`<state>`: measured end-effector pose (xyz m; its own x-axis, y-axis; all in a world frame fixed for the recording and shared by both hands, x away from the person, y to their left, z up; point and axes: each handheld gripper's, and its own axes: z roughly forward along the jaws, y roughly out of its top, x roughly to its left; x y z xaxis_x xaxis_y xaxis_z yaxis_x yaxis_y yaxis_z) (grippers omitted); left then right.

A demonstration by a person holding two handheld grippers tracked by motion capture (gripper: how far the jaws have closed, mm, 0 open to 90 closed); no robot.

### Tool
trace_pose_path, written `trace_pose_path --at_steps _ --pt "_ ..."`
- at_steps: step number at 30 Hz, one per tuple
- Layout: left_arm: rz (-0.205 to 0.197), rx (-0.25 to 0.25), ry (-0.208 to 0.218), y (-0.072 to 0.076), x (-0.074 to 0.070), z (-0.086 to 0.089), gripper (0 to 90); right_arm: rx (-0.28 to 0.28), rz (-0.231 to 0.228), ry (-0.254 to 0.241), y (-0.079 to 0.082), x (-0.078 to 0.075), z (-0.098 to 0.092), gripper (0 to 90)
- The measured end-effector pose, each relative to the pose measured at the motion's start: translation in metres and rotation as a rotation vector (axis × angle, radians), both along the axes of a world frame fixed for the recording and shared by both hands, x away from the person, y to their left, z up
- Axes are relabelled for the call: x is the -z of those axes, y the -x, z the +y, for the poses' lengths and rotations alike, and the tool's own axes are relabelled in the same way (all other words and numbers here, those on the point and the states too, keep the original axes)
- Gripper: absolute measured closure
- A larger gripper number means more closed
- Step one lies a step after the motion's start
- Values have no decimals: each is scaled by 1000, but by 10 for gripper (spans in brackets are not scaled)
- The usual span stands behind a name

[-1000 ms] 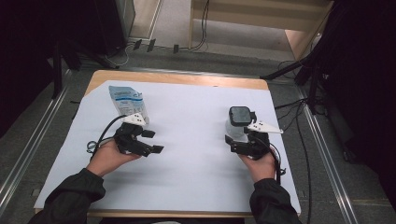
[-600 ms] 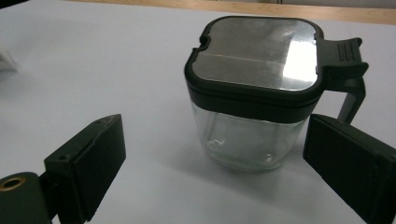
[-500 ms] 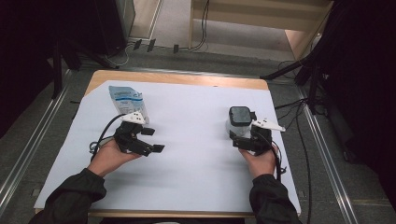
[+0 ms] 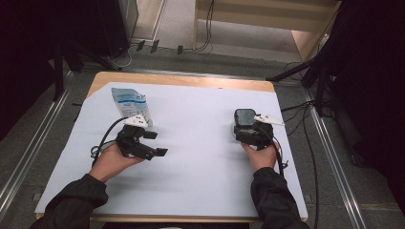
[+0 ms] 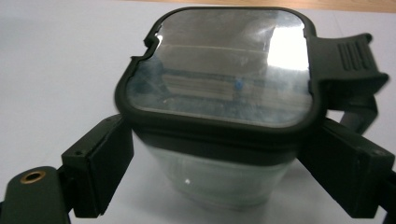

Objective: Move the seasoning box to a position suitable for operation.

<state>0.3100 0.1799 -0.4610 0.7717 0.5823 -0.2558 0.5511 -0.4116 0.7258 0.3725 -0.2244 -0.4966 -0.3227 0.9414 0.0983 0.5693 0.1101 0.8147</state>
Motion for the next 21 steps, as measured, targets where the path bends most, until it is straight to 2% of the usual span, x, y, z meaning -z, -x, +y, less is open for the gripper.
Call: trace_pose_path --at_steps 2,3,6,11,19,20,21 --pt "3 -7 2 0 0 1 182 5 -8 2 -3 2 1 114" --pt "3 -7 -2 1 0 2 182 7 5 -25 -8 5 1 98" --pt "0 -19 -1 2 1 3 181 1 13 -51 -13 8 0 81" --pt "1 -34 9 4 1 5 181 5 0 -33 -18 10 3 73" --pt "1 -43 0 6 2 7 182 7 0 -20 -20 10 4 84" --pt "1 -45 2 6 2 7 182 9 -6 -17 -20 10 4 94" --pt "2 -43 5 6 2 7 184 18 -29 -2 -18 8 4 126"
